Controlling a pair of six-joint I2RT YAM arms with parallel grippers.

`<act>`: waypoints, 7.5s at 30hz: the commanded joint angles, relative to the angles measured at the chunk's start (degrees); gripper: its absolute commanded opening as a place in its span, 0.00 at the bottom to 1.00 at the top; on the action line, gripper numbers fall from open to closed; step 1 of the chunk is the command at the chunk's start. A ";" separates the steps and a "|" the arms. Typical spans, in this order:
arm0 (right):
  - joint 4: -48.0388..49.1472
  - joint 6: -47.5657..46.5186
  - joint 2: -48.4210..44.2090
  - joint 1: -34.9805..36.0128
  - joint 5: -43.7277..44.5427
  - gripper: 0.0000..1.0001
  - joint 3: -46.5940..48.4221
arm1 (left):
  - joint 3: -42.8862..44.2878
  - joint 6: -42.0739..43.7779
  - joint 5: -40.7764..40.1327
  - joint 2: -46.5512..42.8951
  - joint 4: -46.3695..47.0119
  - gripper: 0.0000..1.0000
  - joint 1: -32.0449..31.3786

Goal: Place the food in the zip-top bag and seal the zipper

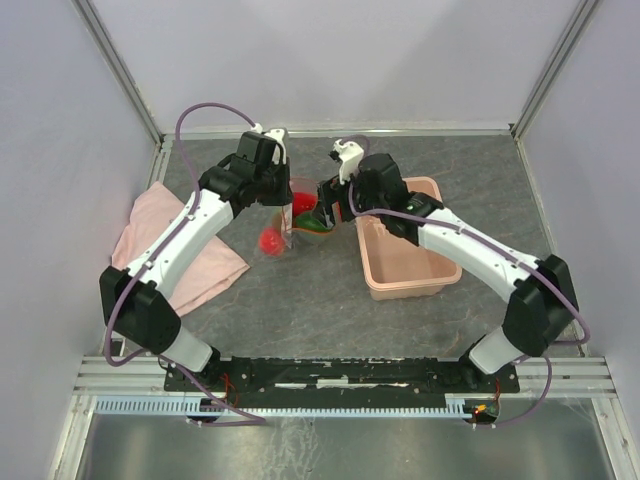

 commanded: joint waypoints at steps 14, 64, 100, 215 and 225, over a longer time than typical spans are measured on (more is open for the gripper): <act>-6.11 1.12 2.74 0.15 13.58 0.57 4.83 | -0.70 -0.56 -0.20 -3.29 2.69 0.03 -0.09; -23.24 -32.24 8.49 -0.33 2.33 0.03 29.09 | -8.53 10.20 35.94 -10.22 18.19 0.61 16.54; -25.61 -34.37 14.42 -0.34 -3.09 0.07 35.79 | -2.05 21.48 32.10 -1.29 16.03 0.57 13.44; -37.64 -28.19 2.35 -0.35 15.42 0.01 23.30 | -40.62 31.77 42.90 -19.40 37.34 0.74 26.48; -35.81 -28.44 1.11 -0.52 12.34 0.01 20.73 | -43.32 36.92 56.59 -19.00 45.39 0.75 25.70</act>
